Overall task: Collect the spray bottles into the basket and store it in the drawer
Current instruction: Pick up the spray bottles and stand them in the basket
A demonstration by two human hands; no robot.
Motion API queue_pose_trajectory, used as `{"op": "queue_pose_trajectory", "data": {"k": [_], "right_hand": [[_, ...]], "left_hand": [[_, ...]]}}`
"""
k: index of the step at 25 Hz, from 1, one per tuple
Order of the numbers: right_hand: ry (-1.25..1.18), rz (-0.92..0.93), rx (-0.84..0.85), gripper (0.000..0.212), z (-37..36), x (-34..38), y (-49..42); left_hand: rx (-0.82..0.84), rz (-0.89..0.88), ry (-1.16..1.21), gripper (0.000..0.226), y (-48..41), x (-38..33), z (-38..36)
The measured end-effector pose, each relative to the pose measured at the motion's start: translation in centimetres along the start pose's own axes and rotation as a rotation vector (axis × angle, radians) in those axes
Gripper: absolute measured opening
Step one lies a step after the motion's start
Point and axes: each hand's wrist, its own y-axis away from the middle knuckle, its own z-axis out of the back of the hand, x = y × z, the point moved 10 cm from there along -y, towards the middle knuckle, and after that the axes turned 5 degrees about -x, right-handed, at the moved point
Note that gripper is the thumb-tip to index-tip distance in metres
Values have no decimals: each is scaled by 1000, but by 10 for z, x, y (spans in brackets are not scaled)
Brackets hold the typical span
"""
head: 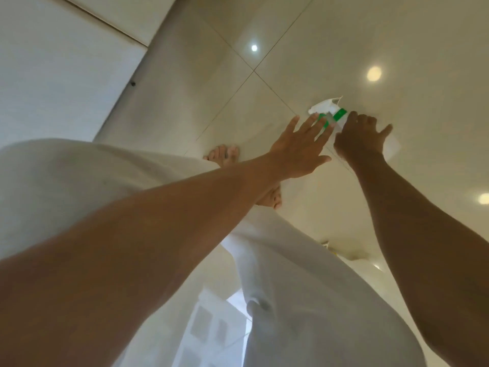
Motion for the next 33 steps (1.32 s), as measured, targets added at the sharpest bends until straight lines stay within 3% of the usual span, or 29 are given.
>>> {"op": "queue_pose_trajectory", "data": {"k": [4, 8, 11, 15, 21, 24, 30, 33], "right_hand": [[-20, 11, -101, 28, 12, 10, -15], [-146, 47, -142, 41, 64, 32, 25], [-327, 39, -187, 58, 131, 58, 88], [-653, 37, -254, 61, 232, 101, 181], [-874, 231, -395, 46, 377, 184, 302], [-989, 373, -386, 50, 430, 231, 353], [-1029, 723, -225, 35, 499, 353, 408], [-1013, 802, -240, 44, 514, 413, 412]], "left_hand": [[-3, 30, 123, 67, -3, 5, 4], [-24, 378, 602, 52, 55, 16, 17], [-217, 652, 894, 54, 137, 21, 46], [-414, 808, 1085, 71, 257, 10, 105], [-852, 971, 1228, 99, 390, 46, 208], [-1011, 1024, 1185, 99, 450, 83, 249], [-1181, 1092, 1179, 100, 534, 179, 281], [-1228, 1058, 1226, 98, 557, 230, 291]]}}
